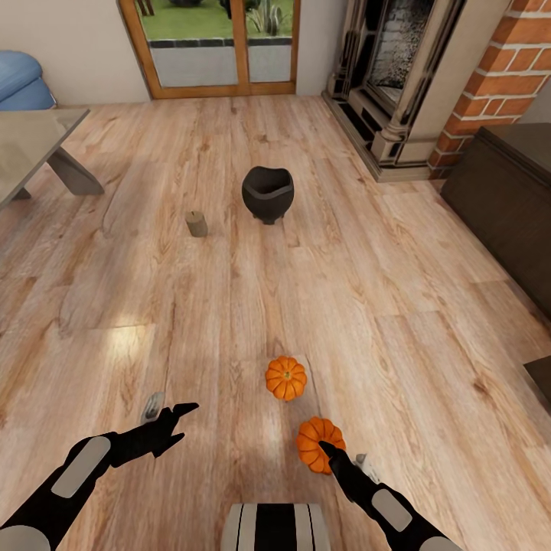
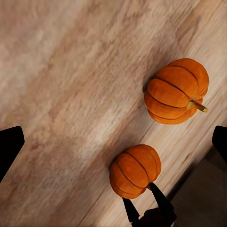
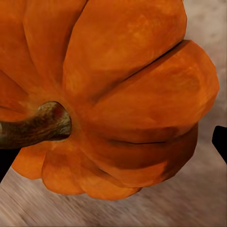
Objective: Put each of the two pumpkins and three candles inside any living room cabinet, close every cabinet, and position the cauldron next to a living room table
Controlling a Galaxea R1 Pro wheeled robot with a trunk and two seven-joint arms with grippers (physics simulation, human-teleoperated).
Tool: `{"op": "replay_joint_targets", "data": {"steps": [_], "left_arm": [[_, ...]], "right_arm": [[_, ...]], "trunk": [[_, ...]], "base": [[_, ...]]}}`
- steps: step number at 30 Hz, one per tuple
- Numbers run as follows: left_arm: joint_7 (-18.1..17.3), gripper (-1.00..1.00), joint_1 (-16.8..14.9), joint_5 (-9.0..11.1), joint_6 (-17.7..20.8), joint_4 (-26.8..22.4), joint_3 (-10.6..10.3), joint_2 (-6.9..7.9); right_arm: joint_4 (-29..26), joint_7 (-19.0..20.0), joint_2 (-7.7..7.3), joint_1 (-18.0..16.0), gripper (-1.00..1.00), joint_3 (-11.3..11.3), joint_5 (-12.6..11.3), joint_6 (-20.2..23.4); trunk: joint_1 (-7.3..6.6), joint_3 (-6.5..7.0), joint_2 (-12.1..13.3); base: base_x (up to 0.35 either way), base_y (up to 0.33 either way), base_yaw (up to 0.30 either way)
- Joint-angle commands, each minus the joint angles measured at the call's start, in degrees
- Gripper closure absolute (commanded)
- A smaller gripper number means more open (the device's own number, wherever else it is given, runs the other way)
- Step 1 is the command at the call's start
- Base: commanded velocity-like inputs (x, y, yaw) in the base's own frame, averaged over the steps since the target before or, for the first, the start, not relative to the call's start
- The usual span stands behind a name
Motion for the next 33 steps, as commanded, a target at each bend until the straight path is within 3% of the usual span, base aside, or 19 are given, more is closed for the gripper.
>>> {"op": "replay_joint_targets", "data": {"steps": [1, 29, 33], "left_arm": [[-0.25, -1.00, -0.03, -0.09, 0.02, 0.01, -0.13, 0.05], [-0.25, -1.00, -0.03, -0.06, 0.03, 0.04, -0.22, -0.05], [-0.25, -1.00, -0.03, -0.05, 0.04, 0.02, -0.22, -0.05]], "right_arm": [[0.00, 0.05, -0.02, -0.02, -1.00, 0.30, -0.58, 0.12], [0.00, 0.05, -0.04, -0.02, -1.00, 0.31, -0.59, 0.12], [0.00, 0.05, -0.04, -0.02, -1.00, 0.30, -0.60, 0.12]], "trunk": [[-0.01, -0.03, -0.01], [-0.01, -0.03, -0.01], [0.09, -0.92, -0.07]], "base": [[0.006, 0.000, 0.000], [0.035, 0.012, 0.000], [0.000, 0.000, 0.000]]}}
